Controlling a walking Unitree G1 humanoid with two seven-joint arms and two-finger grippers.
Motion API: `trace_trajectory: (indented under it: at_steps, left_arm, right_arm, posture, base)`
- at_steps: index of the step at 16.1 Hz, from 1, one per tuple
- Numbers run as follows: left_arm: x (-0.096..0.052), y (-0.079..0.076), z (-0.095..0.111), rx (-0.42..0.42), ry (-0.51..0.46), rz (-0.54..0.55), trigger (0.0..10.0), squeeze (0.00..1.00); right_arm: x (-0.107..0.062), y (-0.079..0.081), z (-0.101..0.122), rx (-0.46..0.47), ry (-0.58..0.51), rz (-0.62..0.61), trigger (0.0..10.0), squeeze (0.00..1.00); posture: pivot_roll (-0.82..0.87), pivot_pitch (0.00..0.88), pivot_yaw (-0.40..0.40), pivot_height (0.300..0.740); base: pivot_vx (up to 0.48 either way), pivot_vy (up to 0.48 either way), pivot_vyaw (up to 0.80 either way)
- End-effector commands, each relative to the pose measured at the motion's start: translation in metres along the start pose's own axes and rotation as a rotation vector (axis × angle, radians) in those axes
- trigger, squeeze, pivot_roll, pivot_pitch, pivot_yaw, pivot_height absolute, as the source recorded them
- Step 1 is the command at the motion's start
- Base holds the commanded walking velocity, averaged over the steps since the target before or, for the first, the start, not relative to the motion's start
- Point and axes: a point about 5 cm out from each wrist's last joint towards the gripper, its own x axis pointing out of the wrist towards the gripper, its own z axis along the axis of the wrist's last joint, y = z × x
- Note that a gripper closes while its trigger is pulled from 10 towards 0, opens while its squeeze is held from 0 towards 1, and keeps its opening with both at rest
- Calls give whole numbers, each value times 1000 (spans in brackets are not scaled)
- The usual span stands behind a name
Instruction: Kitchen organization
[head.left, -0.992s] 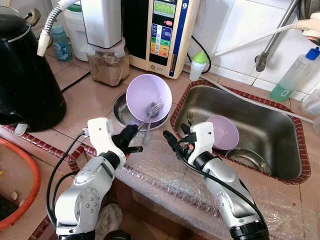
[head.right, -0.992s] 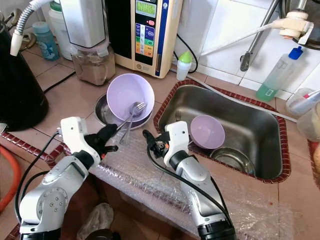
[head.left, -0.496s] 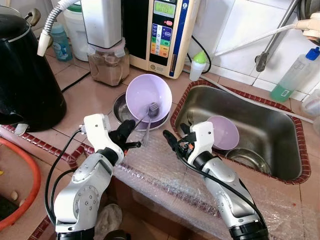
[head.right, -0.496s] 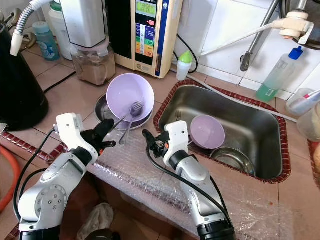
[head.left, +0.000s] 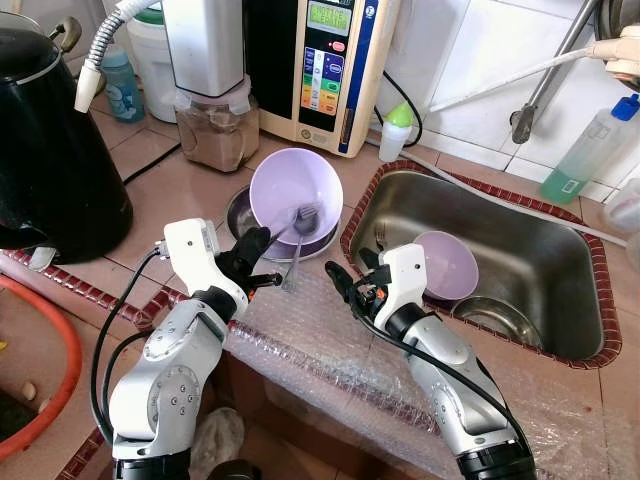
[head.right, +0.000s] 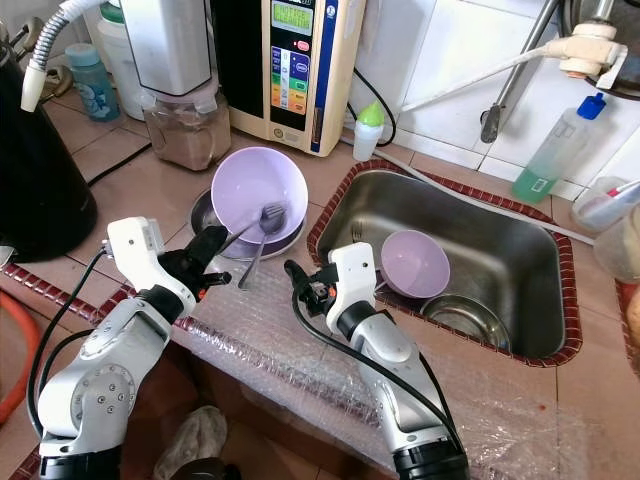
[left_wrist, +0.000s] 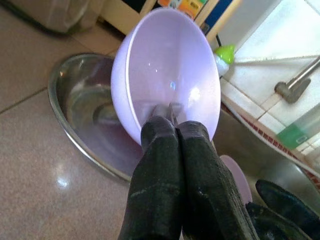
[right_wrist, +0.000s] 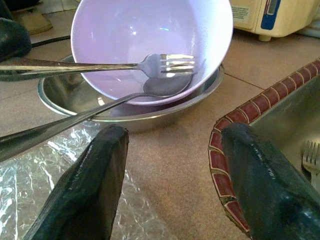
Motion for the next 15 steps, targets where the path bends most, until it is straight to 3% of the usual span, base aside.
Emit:
trace_trajectory:
  at_steps: [1, 2, 3, 4, 5, 15]
  left_arm:
    - [2, -2, -4, 11, 18, -10, 10000, 0]
    - [2, 0, -7, 11, 26, 0, 10000, 0]
    - [1, 2, -9, 11, 29, 8, 10000, 420]
    - [2, 4, -11, 9, 33, 15, 10000, 957]
    - [2, 6, -13, 8, 37, 20, 10000, 1000]
    - [0, 6, -17, -2, 102, 3, 10000, 1000]
  right_arm:
    - [0, -5, 3, -8, -11, -14, 10000, 0]
    - [0, -5, 3, -8, -11, -15, 10000, 0]
    - [-1, -5, 3, -9, -11, -15, 10000, 0]
    - [-1, -6, 3, -10, -10, -17, 10000, 0]
    - [-1, -6, 3, -10, -10, -18, 10000, 0]
    - [-1, -6, 2, -8, -10, -20, 10000, 0]
  posture:
    - [46, 0, -41, 740]
    - [43, 0, -42, 740]
    - [43, 0, -42, 740]
    - [41, 0, -41, 740]
    - [40, 0, -43, 740]
    - [41, 0, -39, 740]
  base:
    - [0, 0, 0]
    - [0, 0, 0]
    - [0, 0, 0]
    - [0, 0, 0]
    - [0, 0, 0]
    - [0, 0, 0]
